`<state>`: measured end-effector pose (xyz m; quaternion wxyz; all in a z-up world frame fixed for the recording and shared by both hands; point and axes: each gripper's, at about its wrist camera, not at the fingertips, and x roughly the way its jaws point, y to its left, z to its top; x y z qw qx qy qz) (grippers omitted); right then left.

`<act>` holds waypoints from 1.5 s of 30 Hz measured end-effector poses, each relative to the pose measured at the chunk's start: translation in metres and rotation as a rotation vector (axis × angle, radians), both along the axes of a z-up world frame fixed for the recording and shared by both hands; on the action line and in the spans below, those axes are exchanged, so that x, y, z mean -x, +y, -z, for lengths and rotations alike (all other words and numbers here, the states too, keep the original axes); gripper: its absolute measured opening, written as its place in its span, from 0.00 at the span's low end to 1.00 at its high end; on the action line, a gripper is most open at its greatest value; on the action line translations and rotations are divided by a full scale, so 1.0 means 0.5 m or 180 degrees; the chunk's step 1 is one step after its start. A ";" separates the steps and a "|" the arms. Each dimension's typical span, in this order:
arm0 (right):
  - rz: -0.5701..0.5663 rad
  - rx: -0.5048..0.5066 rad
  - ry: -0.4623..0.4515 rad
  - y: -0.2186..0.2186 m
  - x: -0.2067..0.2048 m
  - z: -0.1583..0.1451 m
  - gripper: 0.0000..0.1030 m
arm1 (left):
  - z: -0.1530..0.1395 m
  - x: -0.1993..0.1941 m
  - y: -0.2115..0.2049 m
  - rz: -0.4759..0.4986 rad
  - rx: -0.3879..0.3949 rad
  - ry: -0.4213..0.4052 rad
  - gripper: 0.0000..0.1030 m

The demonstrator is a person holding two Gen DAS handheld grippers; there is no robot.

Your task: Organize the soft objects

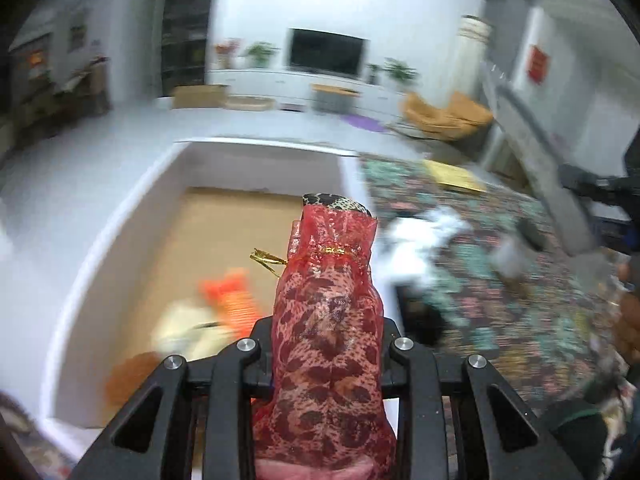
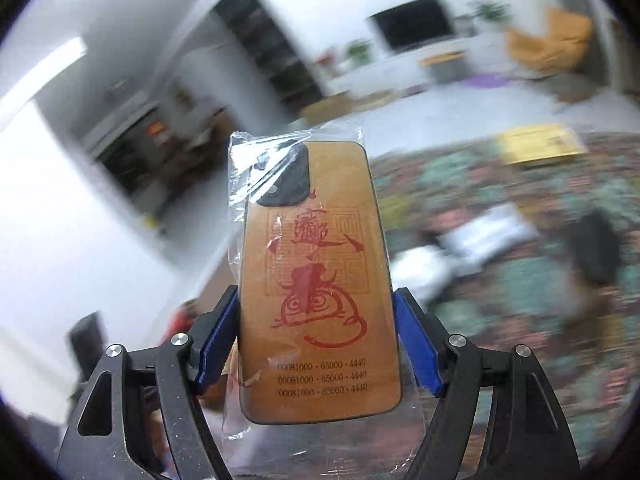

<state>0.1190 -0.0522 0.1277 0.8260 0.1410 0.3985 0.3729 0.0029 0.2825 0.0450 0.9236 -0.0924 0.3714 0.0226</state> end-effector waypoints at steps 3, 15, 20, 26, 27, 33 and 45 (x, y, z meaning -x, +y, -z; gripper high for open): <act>-0.0311 -0.0087 0.0125 0.128 0.020 0.023 0.79 | 0.018 0.025 0.054 -0.0316 -0.0164 0.0085 0.44; -0.0026 0.0323 -0.0081 0.114 0.040 0.125 0.81 | 0.082 0.071 0.114 -0.0912 0.0320 0.0001 0.95; 0.0689 0.1027 -0.0342 -0.037 0.076 0.203 0.81 | 0.052 0.046 -0.019 -0.0228 0.0475 -0.0148 0.95; 0.1842 0.1238 0.0467 -0.251 0.069 0.355 0.81 | 0.063 0.007 -0.271 0.0771 0.0352 -0.0065 0.95; 0.1977 0.1226 0.0529 -0.273 0.068 0.359 0.81 | 0.088 -0.006 -0.324 0.0943 0.0285 0.0043 0.95; 0.2721 0.1617 0.0628 -0.372 0.031 0.390 0.81 | 0.234 -0.077 -0.469 0.1183 -0.0203 0.0445 0.95; 0.2845 0.1856 0.0514 -0.388 0.001 0.441 0.87 | 0.329 -0.151 -0.456 0.1030 -0.0429 0.0427 0.98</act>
